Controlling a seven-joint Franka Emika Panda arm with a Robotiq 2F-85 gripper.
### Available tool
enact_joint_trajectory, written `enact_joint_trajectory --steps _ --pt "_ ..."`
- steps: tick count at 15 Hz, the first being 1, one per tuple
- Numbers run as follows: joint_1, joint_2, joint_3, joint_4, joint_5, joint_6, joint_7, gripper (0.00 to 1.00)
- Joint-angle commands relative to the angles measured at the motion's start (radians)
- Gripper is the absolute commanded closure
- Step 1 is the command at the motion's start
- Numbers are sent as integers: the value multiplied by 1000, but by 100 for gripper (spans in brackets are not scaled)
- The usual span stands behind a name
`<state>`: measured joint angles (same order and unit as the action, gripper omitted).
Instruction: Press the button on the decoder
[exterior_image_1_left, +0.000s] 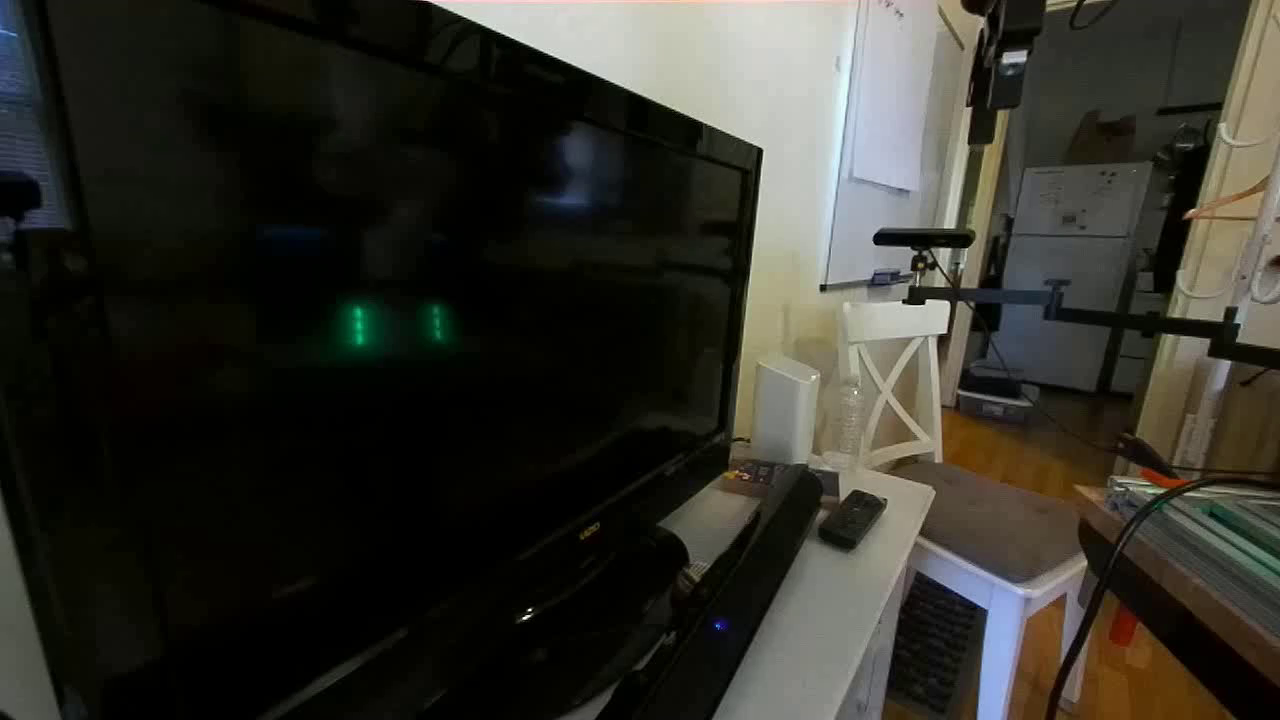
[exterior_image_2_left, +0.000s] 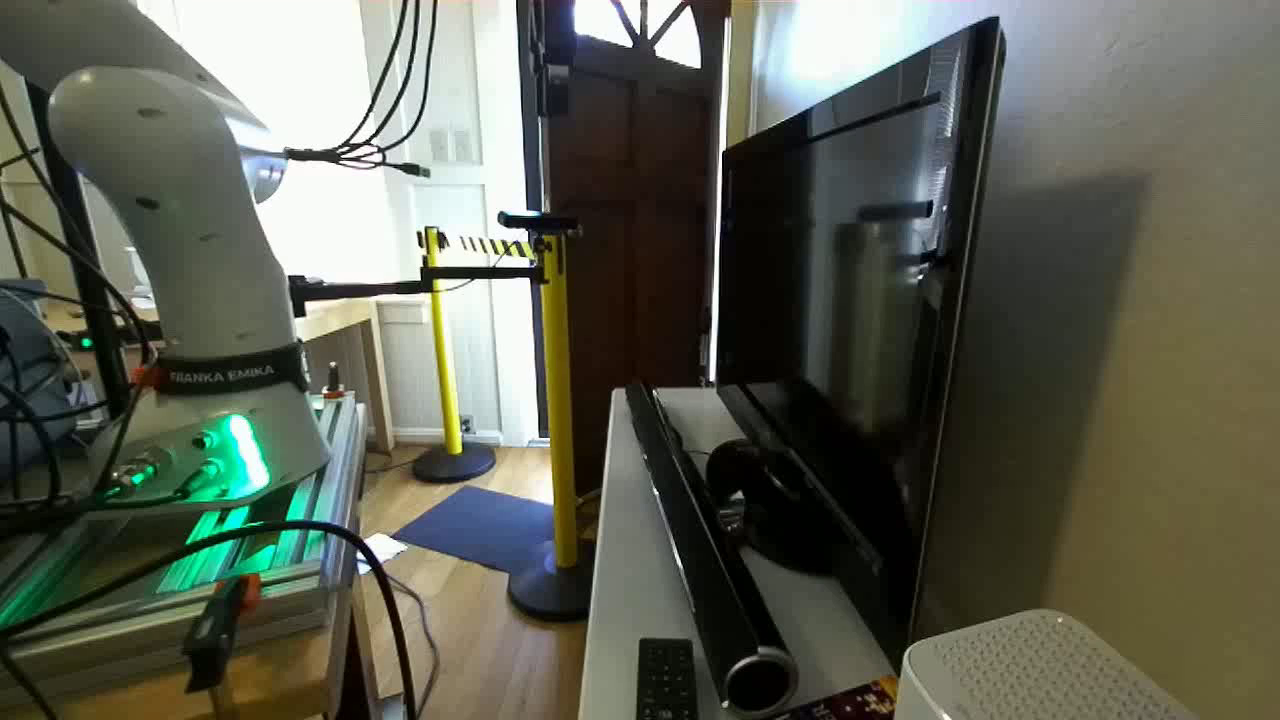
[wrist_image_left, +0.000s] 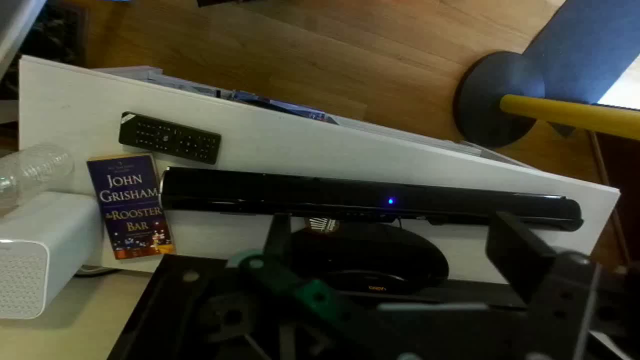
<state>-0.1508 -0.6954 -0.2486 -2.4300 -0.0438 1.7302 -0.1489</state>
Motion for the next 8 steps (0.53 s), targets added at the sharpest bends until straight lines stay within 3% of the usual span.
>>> enact_joint_trajectory --steps 1,6,8 --pt "-9 2 6 3 5 -2 -5 0" --pt "-9 2 6 3 5 -2 -5 0" --pt "0 28 32 -22 10 49 28 0"
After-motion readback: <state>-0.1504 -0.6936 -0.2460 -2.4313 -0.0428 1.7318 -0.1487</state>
